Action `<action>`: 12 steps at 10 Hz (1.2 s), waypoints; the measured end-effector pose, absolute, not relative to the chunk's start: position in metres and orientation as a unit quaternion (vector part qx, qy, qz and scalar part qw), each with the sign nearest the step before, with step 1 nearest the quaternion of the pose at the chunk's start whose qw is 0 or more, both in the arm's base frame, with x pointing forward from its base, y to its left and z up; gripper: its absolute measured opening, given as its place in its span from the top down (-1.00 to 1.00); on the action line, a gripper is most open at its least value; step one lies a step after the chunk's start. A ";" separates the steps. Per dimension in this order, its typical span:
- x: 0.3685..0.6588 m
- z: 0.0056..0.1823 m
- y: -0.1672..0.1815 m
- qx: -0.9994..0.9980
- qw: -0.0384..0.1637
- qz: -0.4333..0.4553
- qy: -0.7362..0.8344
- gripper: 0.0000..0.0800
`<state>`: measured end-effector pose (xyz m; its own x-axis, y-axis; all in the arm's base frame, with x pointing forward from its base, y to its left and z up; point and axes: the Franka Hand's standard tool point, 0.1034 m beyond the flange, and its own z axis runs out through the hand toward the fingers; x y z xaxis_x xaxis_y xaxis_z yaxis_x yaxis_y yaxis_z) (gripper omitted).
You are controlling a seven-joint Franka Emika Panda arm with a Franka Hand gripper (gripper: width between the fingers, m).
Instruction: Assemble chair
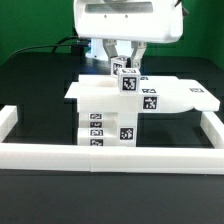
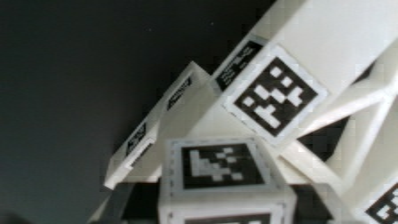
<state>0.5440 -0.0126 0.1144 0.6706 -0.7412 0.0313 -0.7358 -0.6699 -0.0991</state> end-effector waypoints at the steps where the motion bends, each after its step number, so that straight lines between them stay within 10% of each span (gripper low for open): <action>1: 0.544 0.115 -0.013 -0.897 0.044 -0.033 0.439 0.29; 5: 0.544 0.118 -0.013 -0.963 0.035 -0.036 0.264 -0.53; 12: 0.542 0.116 -0.012 -0.999 0.027 -0.034 -0.010 -0.62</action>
Offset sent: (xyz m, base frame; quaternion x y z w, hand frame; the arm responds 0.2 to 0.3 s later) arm 0.0000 0.0000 0.0000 0.0000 0.0000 0.0000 1.0000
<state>0.5422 -0.0117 0.1164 0.9975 0.0182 0.0679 0.0219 -0.9983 -0.0534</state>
